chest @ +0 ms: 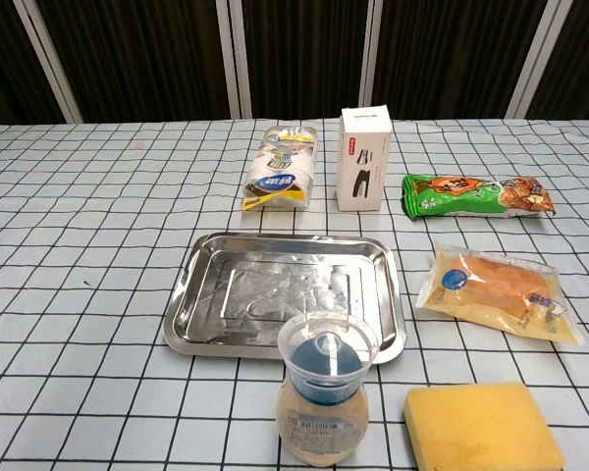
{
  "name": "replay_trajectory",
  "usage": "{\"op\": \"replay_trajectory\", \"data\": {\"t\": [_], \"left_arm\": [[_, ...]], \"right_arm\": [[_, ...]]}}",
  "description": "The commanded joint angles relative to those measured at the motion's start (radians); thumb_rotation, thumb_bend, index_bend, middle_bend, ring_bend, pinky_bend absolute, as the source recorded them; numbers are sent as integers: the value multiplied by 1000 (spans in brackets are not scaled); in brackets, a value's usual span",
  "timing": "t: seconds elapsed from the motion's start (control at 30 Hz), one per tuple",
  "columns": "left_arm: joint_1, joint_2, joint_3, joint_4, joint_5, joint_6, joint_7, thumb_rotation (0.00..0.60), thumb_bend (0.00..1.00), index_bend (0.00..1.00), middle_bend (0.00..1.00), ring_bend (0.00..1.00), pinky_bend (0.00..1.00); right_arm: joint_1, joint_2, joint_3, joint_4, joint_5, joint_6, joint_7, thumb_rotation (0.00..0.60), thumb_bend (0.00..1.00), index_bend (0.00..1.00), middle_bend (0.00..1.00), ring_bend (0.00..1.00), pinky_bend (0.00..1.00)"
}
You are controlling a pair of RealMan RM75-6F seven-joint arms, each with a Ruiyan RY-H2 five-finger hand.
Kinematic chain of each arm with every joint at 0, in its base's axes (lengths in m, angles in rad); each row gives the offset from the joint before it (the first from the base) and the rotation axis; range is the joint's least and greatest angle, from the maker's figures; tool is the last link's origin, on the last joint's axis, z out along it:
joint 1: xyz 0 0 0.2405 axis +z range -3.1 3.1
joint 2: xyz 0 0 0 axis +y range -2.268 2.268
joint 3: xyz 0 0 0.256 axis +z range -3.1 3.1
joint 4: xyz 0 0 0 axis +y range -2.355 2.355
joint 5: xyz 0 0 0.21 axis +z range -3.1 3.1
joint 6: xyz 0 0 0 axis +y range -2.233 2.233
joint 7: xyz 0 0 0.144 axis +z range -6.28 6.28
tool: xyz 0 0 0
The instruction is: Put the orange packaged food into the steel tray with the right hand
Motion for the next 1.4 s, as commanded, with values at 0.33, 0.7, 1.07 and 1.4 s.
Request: {"op": "replay_trajectory", "data": {"t": [0.33, 0.7, 1.07, 1.4], "left_arm": [[4, 0, 3, -13, 11, 12, 13, 600, 48, 0, 0, 0, 0], [-5, -3, -4, -7, -3, -8, 9, 600, 48, 0, 0, 0, 0], [-34, -27, -5, 96, 83, 32, -71, 600, 48, 0, 0, 0, 0], [-1, -11, 2, 39, 36, 37, -39, 600, 48, 0, 0, 0, 0]], "right_arm": [[19, -26, -37, -10, -64, -27, 5, 600, 237, 0, 0, 0, 73], [122, -132, 15, -63, -13, -156, -141, 600, 237, 0, 0, 0, 73], [218, -248, 84, -82, 176, -276, -296, 600, 236, 0, 0, 0, 63], [303, -333, 123, -14, 290, -341, -354, 600, 237, 0, 0, 0, 212]]}}
